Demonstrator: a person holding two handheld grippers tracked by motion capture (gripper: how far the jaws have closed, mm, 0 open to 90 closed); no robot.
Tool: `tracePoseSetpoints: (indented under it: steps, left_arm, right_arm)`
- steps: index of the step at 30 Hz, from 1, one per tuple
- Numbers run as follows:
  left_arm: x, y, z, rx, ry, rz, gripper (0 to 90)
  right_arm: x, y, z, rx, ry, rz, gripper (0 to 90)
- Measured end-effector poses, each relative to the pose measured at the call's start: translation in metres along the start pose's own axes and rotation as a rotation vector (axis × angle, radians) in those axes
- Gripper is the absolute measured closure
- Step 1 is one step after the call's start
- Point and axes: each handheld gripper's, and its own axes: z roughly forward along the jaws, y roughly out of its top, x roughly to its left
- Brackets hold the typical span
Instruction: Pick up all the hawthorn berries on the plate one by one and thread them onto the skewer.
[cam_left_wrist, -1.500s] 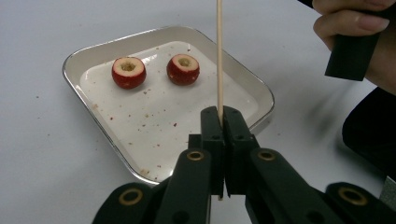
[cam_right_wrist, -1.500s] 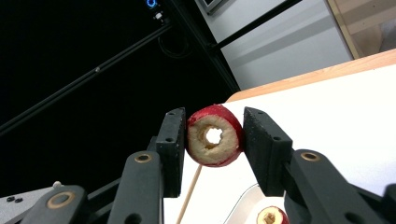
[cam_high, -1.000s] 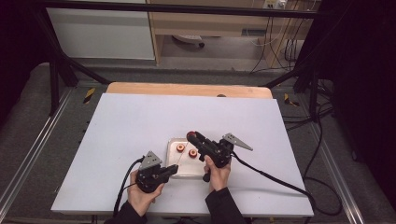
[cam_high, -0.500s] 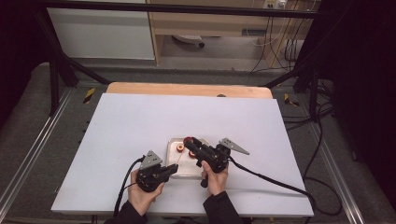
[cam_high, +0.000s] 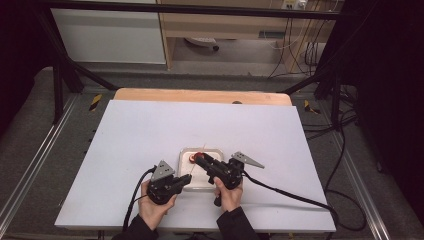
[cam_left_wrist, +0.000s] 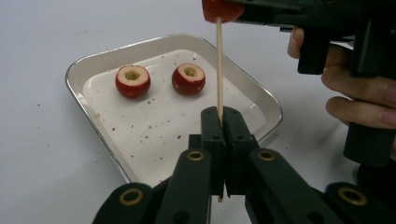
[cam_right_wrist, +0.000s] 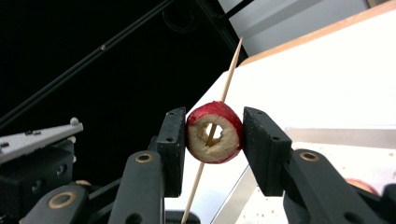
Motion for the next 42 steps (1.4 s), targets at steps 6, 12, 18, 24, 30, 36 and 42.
tracePoseSetpoints:
  steps: [6, 12, 18, 24, 30, 36, 42]
  left_arm:
    - [0.0, 0.002, 0.002, -0.007, 0.004, 0.005, 88.6]
    - [0.0, 0.001, 0.003, -0.002, 0.003, 0.012, 88.6]
    - [-0.001, 0.0, 0.004, 0.004, 0.003, 0.018, 88.6]
    - [0.001, 0.0, 0.003, 0.003, -0.003, 0.034, 88.6]
    - [0.004, 0.0, -0.004, 0.006, 0.001, 0.064, 88.6]
    - [0.012, -0.003, -0.011, 0.043, 0.018, 0.1, 88.5]
    - [0.022, -0.005, -0.02, 0.065, 0.022, 0.112, 88.4]
  right_arm:
    - [0.002, -0.012, 0.0, 0.043, 0.016, 0.018, 61.5]
    - [0.003, -0.018, -0.001, 0.066, 0.015, 0.007, 61.5]
    - [0.004, -0.021, -0.002, 0.078, 0.01, 0.0, 61.5]
    - [0.004, -0.021, -0.002, 0.093, 0.009, -0.002, 60.3]
    - [0.009, -0.006, -0.011, 0.141, -0.023, -0.109, 37.8]
    - [0.005, 0.011, -0.017, 0.259, -0.079, -0.192, 16.6]
    - [-0.004, 0.022, -0.017, 0.386, -0.142, -0.264, 9.3]
